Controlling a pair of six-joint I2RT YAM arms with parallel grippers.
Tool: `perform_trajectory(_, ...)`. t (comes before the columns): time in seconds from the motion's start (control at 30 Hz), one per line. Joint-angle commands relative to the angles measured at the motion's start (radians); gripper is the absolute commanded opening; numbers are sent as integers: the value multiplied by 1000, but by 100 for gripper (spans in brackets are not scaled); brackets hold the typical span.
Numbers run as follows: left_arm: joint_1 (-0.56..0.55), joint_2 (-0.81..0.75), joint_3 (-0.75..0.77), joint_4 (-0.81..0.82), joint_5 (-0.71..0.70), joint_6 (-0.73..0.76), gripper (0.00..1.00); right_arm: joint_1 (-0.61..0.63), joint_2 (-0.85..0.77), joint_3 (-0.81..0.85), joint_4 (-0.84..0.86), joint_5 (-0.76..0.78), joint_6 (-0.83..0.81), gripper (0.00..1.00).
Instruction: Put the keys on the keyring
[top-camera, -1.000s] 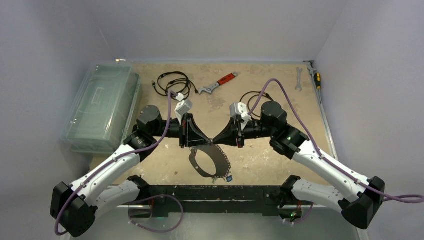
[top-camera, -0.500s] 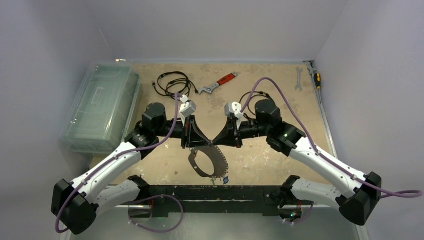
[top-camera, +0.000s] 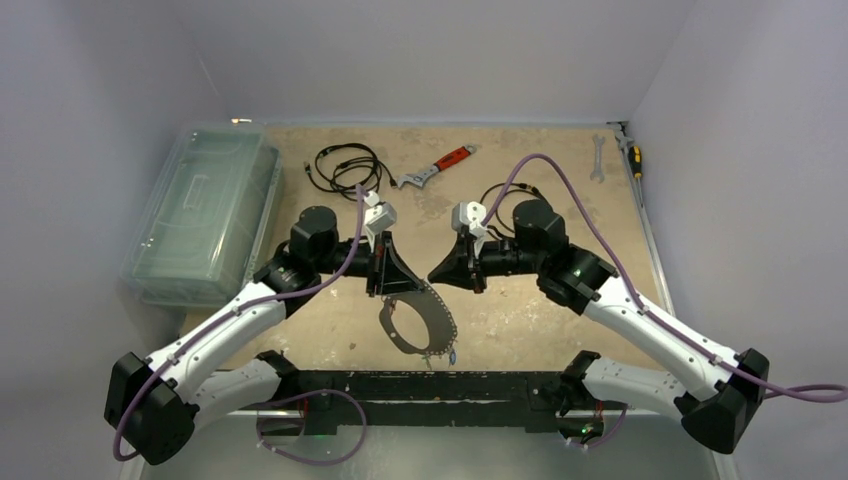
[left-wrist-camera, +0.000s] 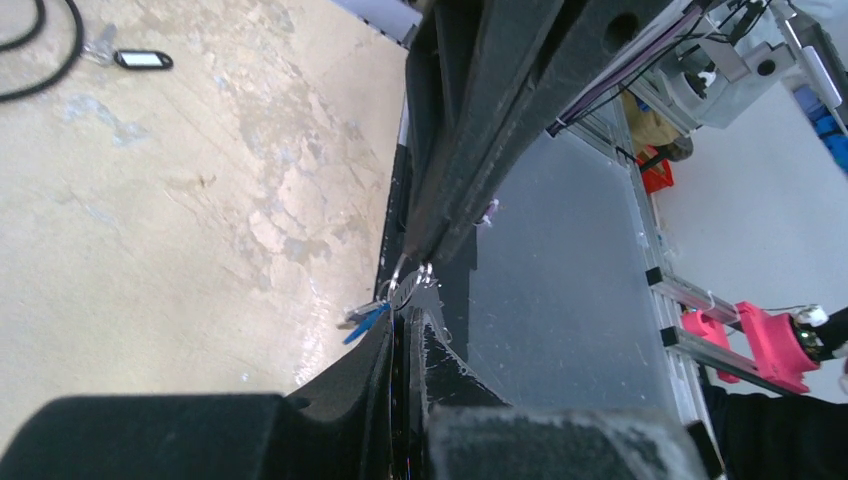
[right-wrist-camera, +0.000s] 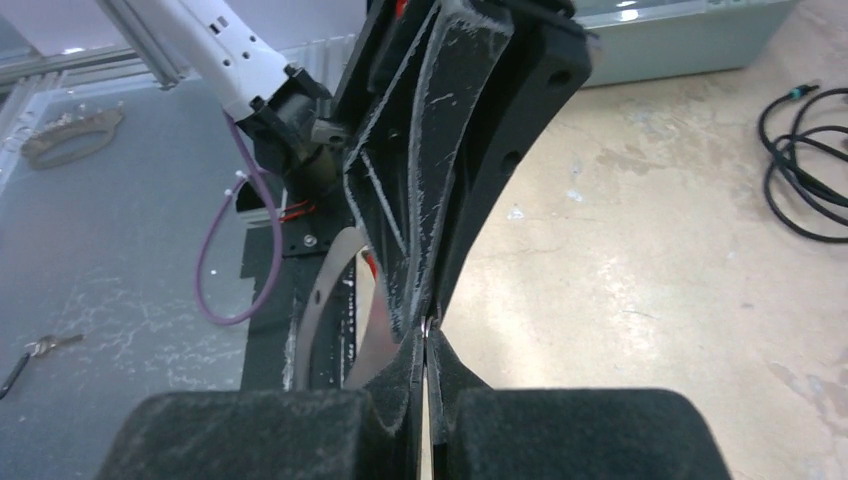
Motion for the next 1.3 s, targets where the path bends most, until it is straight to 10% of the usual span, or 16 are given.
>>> perform_trajectory(0.0,4,-8,-33,39,-5,-82,0,-4,-29,34,70,113,2,5)
perform_trajectory(0.33,4,-10,-89,190,-144,-240,0,-4,-91,2,88,502,318,43)
perform_trajectory(0.87,3,-182,-226,575,-63,-190,0,-5,-131,-97,109,7,393,73)
perform_trajectory(1.27,4,-250,-272,680,-22,-140,0,-6,-30,-75,241,-228,407,58)
